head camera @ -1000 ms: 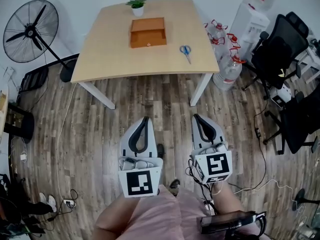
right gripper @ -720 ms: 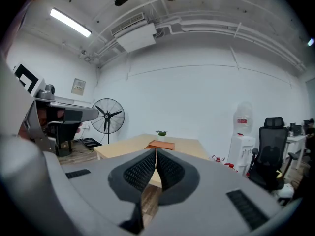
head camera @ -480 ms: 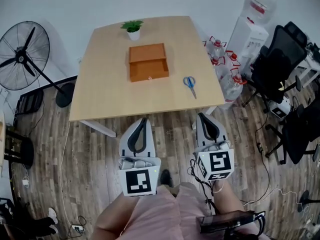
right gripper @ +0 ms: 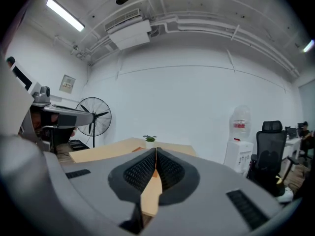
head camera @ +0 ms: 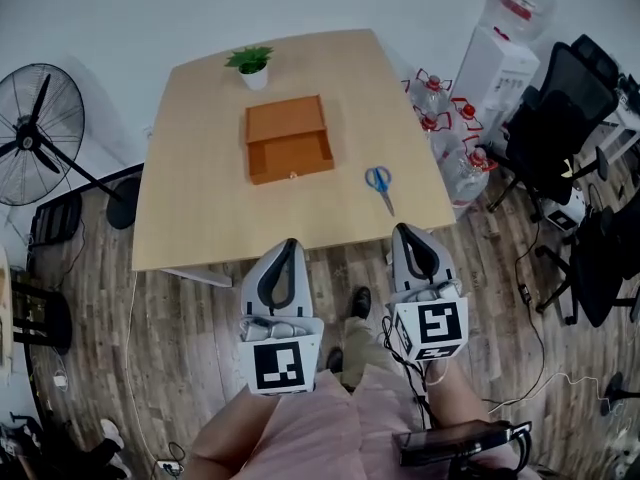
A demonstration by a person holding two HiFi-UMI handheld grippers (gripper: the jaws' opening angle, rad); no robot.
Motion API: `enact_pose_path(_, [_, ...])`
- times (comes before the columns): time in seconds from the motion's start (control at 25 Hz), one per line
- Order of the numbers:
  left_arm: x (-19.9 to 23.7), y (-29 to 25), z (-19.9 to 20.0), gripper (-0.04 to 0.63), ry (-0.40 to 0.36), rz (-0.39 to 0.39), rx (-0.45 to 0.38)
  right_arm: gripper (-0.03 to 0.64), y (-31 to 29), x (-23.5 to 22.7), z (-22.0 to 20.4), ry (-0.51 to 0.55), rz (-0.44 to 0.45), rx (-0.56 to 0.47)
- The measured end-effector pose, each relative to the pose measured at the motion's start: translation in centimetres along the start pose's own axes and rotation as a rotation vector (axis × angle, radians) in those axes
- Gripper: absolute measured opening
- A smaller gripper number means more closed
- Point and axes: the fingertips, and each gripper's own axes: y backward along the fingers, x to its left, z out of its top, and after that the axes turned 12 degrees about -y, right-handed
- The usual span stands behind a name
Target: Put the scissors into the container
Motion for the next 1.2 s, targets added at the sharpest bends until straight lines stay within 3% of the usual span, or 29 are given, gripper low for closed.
enact_pose_path(0.32, [-0.3, -9.2, -1.3, 0.005, -0.016, -0.019, 0.032, 0.006, -7.6, -4.8, -0.4, -0.023, 0.010, 0.023])
enact_pose_path(0.68, [2.1, -19.3, 1.0, 0.005, -0.069, 0.030, 0.007, 0.006, -17.4, -9.3, 3.8, -0.025, 0.060, -0.028])
enact_pose_path(0.96, [5.2, -23.5, 0.6, 0.005, -0.048, 0.063, 0.023, 0.006, -22.6, -9.8, 5.1, -0.023, 0.077, -0.016])
enact_pose_path(1.2, [7.2, -26.3, -2.4, 0.005, -0.030, 0.026, 0.060, 0.011, -26.3, -9.5, 3.3, -0.024, 0.049, 0.038])
